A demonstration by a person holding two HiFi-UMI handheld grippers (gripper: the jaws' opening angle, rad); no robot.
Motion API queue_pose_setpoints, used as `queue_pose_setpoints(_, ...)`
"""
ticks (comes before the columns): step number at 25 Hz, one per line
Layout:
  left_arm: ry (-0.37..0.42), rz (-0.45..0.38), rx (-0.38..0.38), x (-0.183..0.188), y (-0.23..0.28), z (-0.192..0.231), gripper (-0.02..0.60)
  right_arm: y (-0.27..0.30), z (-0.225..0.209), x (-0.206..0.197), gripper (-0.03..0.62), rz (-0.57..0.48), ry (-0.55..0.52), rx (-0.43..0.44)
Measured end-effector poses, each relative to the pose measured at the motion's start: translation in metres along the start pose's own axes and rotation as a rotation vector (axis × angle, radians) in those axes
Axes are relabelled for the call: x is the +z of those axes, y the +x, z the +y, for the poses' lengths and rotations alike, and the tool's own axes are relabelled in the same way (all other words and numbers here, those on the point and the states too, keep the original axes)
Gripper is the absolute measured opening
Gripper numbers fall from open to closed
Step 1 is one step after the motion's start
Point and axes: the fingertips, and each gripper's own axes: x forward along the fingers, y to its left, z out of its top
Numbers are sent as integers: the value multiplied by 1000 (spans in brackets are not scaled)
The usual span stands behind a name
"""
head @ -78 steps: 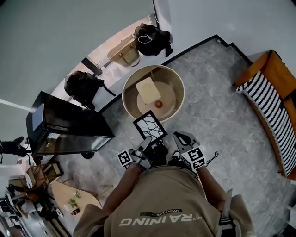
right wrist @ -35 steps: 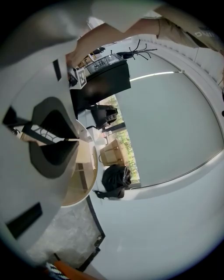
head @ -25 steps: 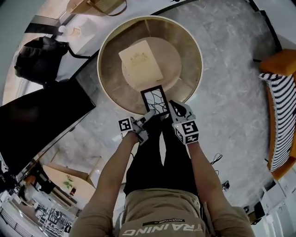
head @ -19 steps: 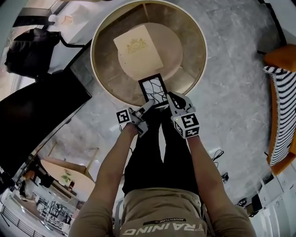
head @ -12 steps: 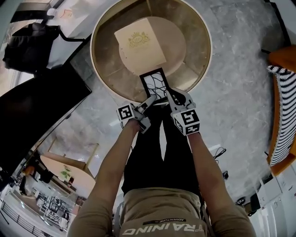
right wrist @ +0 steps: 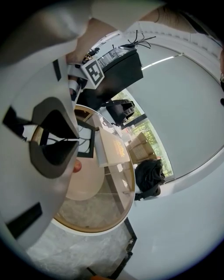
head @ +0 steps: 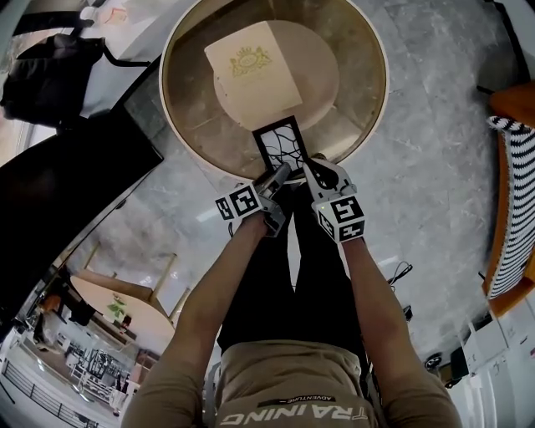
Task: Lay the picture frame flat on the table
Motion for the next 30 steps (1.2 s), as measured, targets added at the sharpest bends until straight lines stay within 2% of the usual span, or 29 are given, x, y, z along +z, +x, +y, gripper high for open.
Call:
queue_pose_setpoints(4, 123, -14, 167, -6, 3, 5, 191, -2, 1, -9, 17, 14, 12, 0)
queue_pose_setpoints(7, 223, -18, 254, -9, 4, 2, 258, -3, 6, -11, 17, 19, 10, 10)
queue_pose_setpoints(9, 255, -41, 311, -8, 2, 2, 299, -3, 7, -9, 17, 15, 2, 17)
queue_pose_setpoints(14, 294, -104, 432, 4, -16, 14, 307, -4, 4, -5, 17, 17, -9, 3)
queue_pose_setpoints(17, 324, -122, 443, 10, -28, 12, 307, -8, 4, -3, 17, 20, -13, -2)
queue_pose_setpoints(24, 522, -146, 398, 23, -57, -29, 288, -37, 20, 17, 17, 7, -18, 8)
queue_pose_setpoints(25, 554, -154, 388, 24, -64, -41, 269, -44, 26, 22, 17, 8, -15, 15)
queue_pose_setpoints(28, 689, -220, 369, 31, -96, -91, 146, -73, 48, 41, 17, 18, -43, 17)
queue_pose_setpoints(30, 771, -273, 330, 37, -119, -133, 80, -96, 64, 59, 17, 11, -75, 12)
